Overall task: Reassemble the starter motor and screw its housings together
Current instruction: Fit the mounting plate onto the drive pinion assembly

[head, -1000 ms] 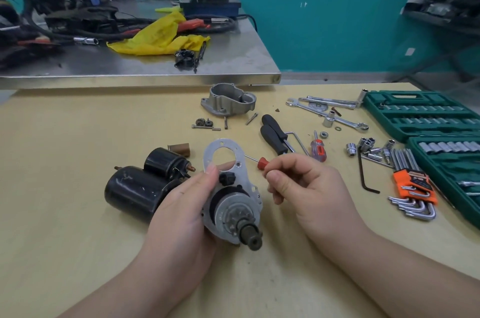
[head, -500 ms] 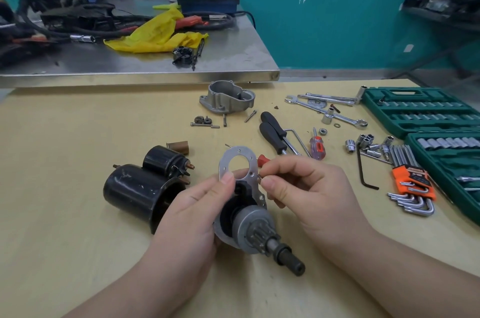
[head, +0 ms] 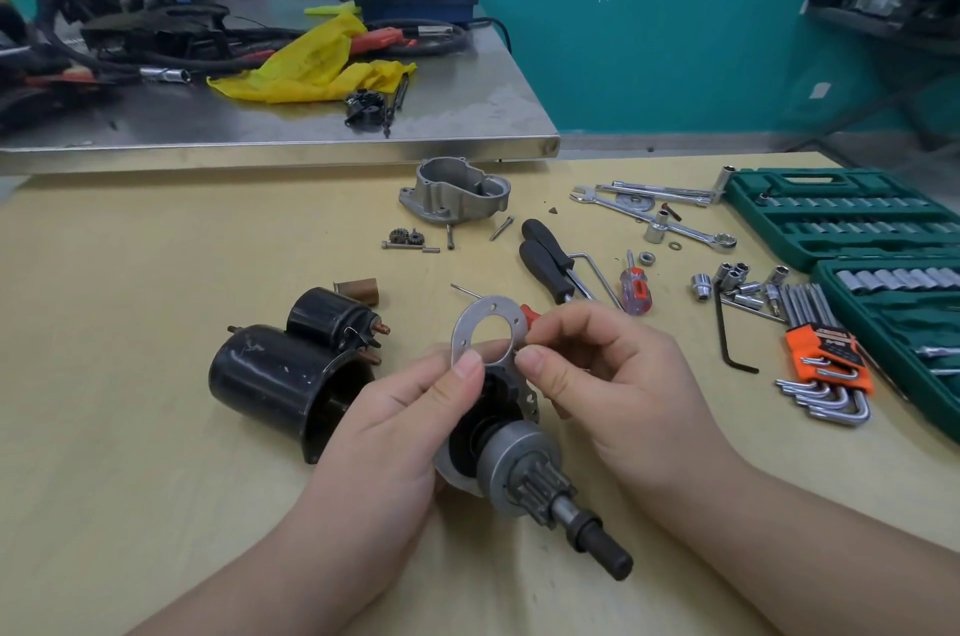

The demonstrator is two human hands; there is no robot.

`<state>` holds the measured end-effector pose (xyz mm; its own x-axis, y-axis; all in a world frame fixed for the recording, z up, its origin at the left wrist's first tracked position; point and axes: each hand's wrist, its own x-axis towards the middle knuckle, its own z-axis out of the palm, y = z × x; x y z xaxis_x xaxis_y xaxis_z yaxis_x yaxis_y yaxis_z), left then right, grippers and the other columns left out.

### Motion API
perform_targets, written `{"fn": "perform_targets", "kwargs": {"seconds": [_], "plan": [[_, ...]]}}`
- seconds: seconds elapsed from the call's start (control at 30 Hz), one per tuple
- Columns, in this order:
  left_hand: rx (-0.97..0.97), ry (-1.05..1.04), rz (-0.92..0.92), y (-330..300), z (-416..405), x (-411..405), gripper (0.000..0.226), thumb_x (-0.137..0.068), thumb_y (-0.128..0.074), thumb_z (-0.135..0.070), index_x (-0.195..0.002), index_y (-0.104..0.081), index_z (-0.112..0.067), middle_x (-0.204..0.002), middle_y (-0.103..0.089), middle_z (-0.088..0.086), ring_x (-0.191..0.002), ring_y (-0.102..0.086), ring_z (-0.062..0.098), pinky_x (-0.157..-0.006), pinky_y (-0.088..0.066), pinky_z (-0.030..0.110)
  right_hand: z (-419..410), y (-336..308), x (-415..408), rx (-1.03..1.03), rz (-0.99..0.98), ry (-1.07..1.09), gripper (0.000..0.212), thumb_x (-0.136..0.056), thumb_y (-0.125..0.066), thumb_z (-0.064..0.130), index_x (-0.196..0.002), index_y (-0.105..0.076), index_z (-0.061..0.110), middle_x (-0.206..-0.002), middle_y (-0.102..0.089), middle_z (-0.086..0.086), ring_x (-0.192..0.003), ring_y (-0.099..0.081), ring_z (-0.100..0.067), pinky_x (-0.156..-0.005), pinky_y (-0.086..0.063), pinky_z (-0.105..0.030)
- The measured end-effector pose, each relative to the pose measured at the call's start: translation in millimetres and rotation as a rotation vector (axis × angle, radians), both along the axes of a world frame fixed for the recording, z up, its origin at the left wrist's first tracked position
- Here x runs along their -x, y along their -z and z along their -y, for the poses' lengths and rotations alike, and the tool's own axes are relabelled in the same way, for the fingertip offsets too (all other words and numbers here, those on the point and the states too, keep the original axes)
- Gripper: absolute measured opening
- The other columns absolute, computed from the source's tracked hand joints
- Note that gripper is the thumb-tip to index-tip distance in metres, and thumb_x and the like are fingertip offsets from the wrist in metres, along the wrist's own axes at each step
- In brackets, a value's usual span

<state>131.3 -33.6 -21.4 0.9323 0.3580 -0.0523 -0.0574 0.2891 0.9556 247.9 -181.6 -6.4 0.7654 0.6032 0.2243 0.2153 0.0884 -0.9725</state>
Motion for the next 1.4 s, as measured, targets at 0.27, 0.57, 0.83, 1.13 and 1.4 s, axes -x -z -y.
{"fn": "perform_targets", "kwargs": {"seconds": [0.27,0.57,0.83,1.13,1.4], "plan": [[0.321,0.032,0.017,-8,5,0,0.041,-0.089,-0.071,-0.038,-0.126,-0.079,-0.021,-0.127,-0.076,0.022,-0.114,-0.076,0.037,-0.086,-0.063,0.04,-1,2,-3,-0.008,-0.142,-0.068,0.01,-0.092,-0.07,0.032,-0.088,-0.072,0.024,-0.076,-0.069,0.005,-0.065,-0.059,-0.01,-0.059,-0.049,-0.021],[0.425,-0.001,-0.044,-16,-2,3,0.059,-0.059,-0.103,-0.046,-0.104,-0.086,-0.011,-0.098,-0.078,0.008,-0.09,-0.079,0.022,-0.076,-0.061,0.033,-1,1,-2,0.046,-0.101,-0.111,0.02,-0.097,-0.063,0.032,-0.086,-0.075,0.021,-0.075,-0.068,0.002,-0.066,-0.061,-0.014,-0.062,-0.05,-0.024],[0.092,-0.051,-0.007,-10,8,2,0.039,-0.089,-0.074,-0.046,-0.119,-0.082,-0.022,-0.12,-0.079,0.021,-0.112,-0.077,0.038,-0.095,-0.063,0.046,-5,-1,2,0.066,-0.11,-0.09,0.028,-0.088,-0.075,0.042,-0.075,-0.073,0.017,-0.069,-0.066,-0.009,-0.06,-0.057,-0.014,-0.059,-0.049,-0.025],[-0.53,-0.132,0.232,-25,17,10,0.034,-0.101,-0.054,-0.049,-0.129,-0.074,-0.047,-0.123,-0.072,-0.009,-0.126,-0.066,0.016,-0.104,-0.05,0.024,-4,-14,16,0.024,-0.351,-0.133,0.04,-0.088,-0.077,0.056,-0.098,-0.081,0.017,-0.092,-0.079,-0.011,-0.083,-0.074,-0.022,-0.071,-0.06,-0.034],[-1.061,-0.194,0.05,-70,-24,-5,0.05,-0.098,-0.052,-0.064,-0.14,-0.066,-0.043,-0.13,-0.056,-0.027,-0.124,-0.053,-0.008,-0.101,-0.039,0.009,-4,-21,6,-0.156,-0.784,-0.07,0.055,-0.077,-0.075,0.055,-0.099,-0.083,0.006,-0.109,-0.079,-0.023,-0.087,-0.079,-0.041,-0.06,-0.064,-0.044]]}}
